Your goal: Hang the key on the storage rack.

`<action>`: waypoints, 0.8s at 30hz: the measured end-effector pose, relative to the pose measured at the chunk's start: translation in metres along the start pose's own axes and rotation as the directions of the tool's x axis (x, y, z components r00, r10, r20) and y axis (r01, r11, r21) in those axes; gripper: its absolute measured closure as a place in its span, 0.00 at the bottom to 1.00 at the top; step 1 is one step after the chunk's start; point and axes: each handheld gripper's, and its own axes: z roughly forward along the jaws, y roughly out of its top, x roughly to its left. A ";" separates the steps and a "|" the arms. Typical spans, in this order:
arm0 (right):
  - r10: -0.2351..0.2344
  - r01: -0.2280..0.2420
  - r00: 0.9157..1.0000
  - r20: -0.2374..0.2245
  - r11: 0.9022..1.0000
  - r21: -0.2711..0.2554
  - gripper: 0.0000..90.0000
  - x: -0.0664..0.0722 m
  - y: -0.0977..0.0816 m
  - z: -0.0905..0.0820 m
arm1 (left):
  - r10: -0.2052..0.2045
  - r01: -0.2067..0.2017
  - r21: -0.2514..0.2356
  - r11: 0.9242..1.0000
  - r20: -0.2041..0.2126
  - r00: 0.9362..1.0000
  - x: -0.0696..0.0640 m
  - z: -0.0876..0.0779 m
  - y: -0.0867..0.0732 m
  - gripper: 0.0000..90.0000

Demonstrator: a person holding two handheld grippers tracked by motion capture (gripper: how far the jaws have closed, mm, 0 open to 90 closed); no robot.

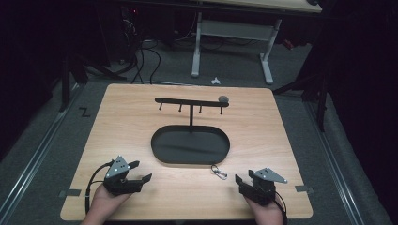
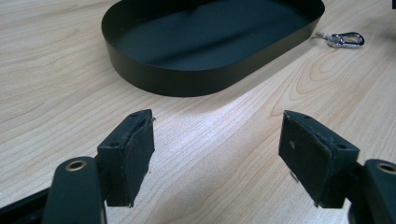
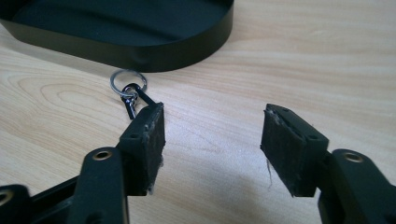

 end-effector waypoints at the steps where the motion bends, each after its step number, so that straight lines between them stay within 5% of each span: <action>1: -0.015 0.015 1.000 0.005 1.000 -0.012 0.42 0.001 -0.001 0.000 | 0.000 0.000 0.000 1.000 0.000 1.000 0.000 0.000 0.000 0.30; 24: -0.066 0.066 0.998 -0.017 0.998 -0.007 0.40 0.009 0.000 0.005 | 0.008 -0.008 0.007 1.000 0.011 1.000 0.000 0.002 0.000 0.29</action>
